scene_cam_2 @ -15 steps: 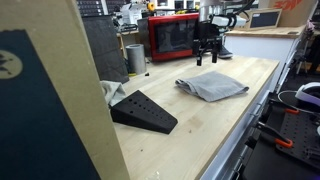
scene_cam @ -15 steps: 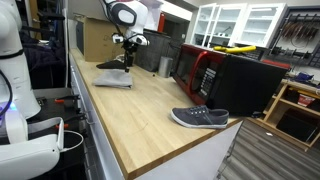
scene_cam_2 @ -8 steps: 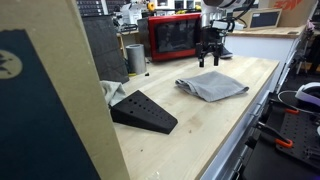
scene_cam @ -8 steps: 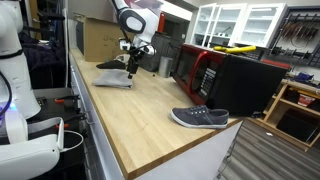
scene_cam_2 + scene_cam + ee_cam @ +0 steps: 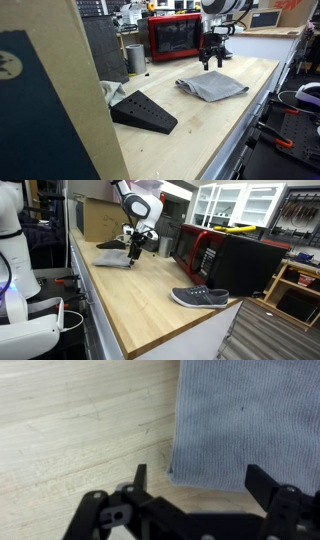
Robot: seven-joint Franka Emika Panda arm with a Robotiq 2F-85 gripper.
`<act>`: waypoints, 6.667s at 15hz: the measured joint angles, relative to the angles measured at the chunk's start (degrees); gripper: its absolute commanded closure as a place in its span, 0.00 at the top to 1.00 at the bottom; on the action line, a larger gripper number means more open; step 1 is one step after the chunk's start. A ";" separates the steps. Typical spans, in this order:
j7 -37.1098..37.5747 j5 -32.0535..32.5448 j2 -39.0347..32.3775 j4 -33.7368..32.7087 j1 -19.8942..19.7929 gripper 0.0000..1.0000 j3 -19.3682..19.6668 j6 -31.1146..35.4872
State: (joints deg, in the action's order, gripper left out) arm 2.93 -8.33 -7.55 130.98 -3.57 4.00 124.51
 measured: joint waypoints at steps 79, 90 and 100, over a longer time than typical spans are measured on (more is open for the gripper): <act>24.29 -10.85 -2.90 -13.45 -0.21 0.02 -0.47 -11.32; 29.08 -10.87 -11.55 -21.66 1.75 0.02 -0.48 -13.65; 41.67 -10.91 -15.99 -27.62 3.07 0.02 -0.17 -16.57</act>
State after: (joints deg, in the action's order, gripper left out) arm 44.60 -19.24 -23.55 103.36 -0.50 3.83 107.94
